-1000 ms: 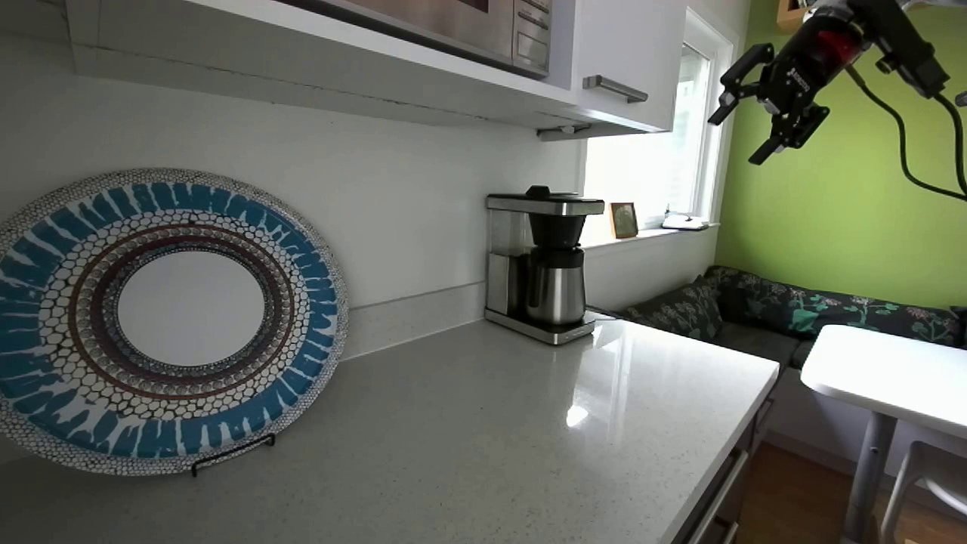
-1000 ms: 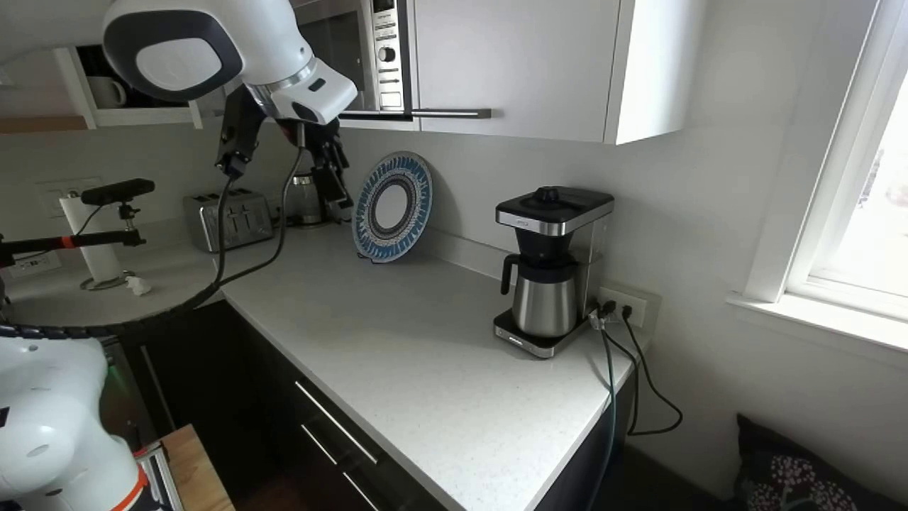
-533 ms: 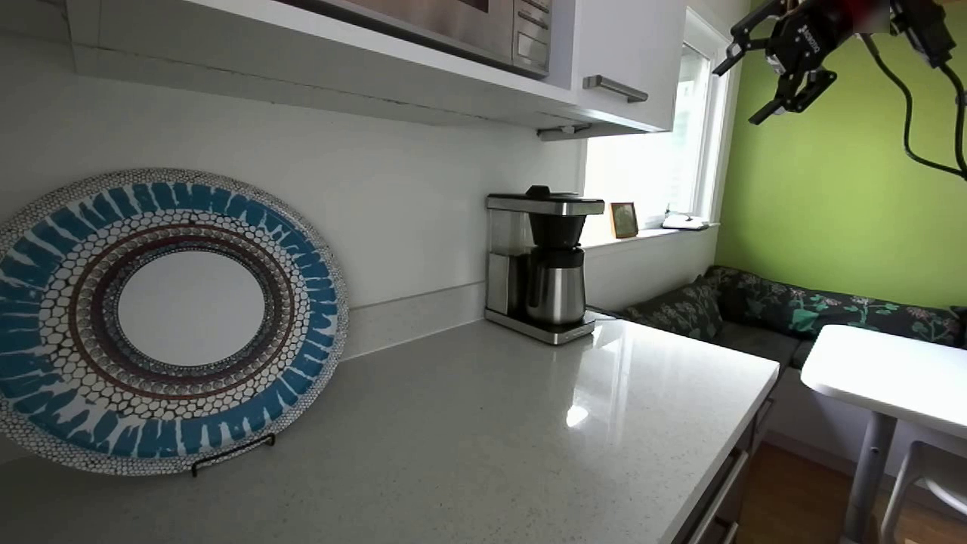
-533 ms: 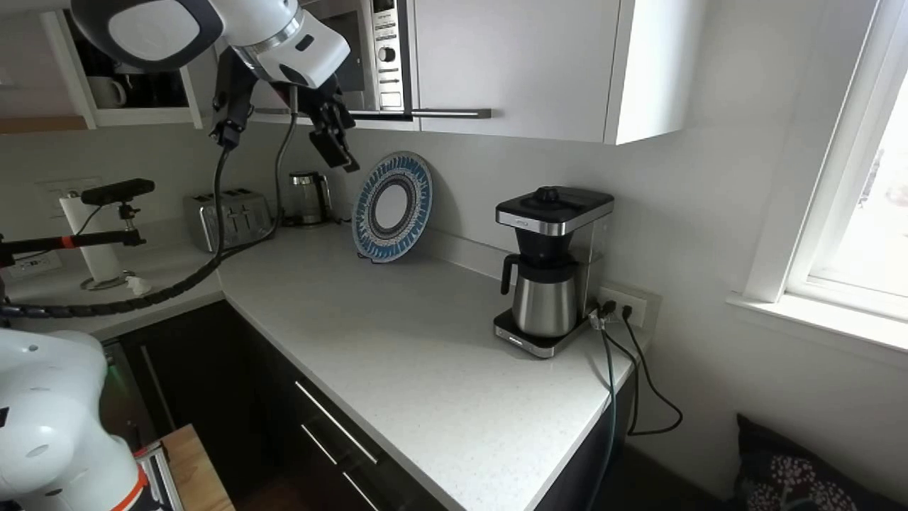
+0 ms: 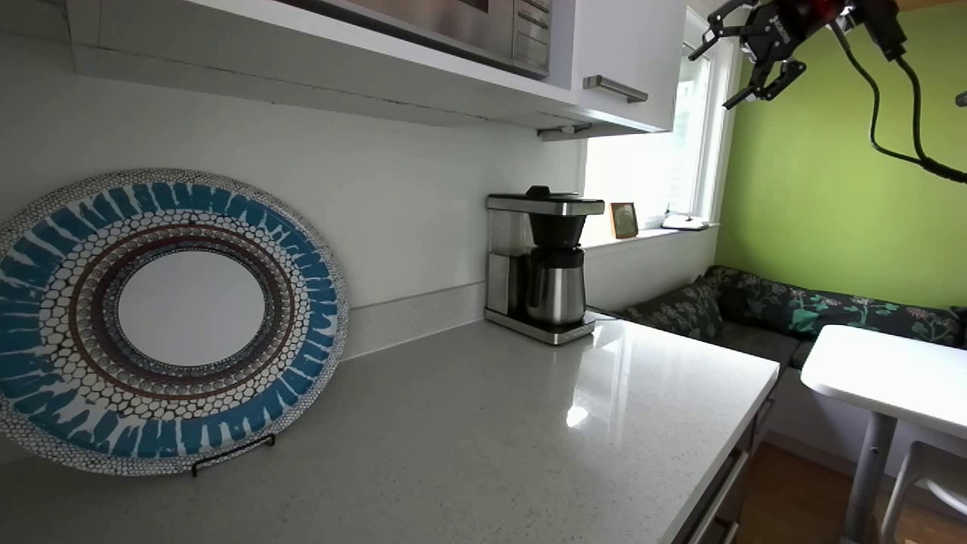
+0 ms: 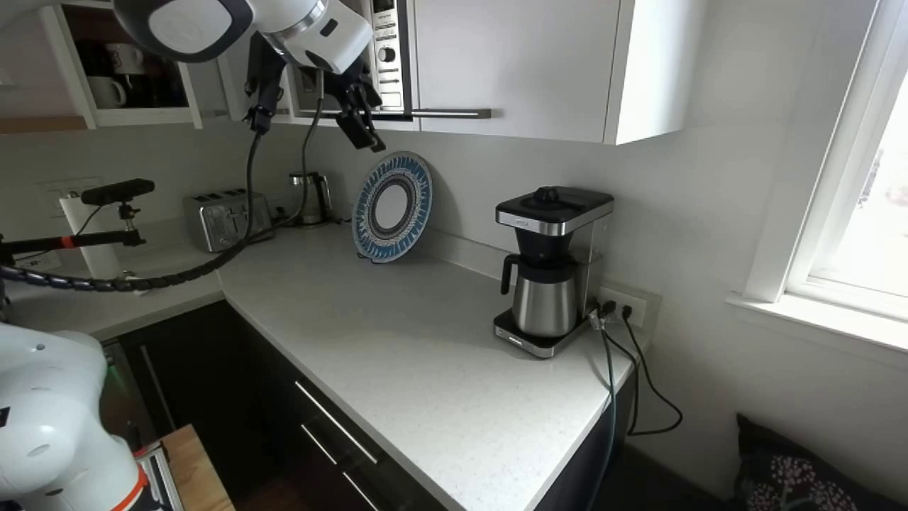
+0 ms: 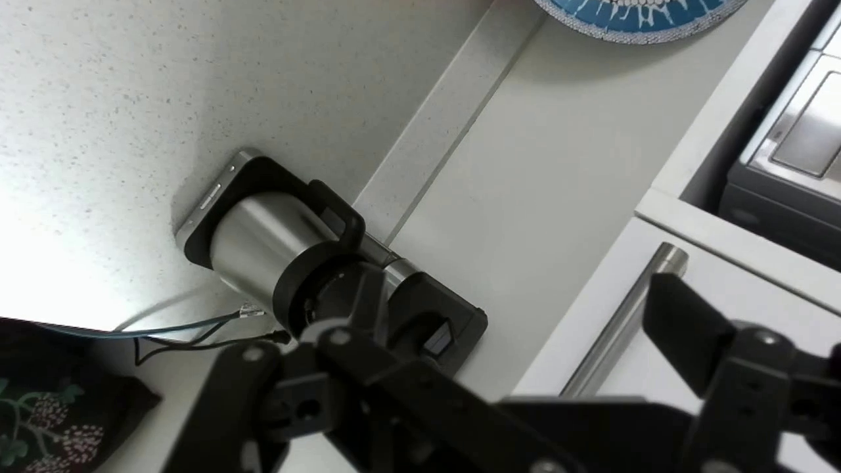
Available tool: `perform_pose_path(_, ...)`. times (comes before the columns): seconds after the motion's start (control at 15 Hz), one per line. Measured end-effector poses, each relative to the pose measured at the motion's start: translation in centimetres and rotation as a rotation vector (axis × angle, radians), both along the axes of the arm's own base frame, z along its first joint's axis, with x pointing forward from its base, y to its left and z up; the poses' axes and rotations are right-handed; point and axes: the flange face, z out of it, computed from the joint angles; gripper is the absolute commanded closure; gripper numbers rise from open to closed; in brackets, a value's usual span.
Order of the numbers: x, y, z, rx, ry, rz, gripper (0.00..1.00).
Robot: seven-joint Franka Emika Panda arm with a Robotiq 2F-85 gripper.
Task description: Shift the cup from the cabinet on the right to the counter
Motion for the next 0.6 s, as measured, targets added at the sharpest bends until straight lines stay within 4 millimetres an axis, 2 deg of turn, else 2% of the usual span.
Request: perform_pose_path(0.6,5.4,-0.5,2.4,0.001,0.006,-0.029,0.00)
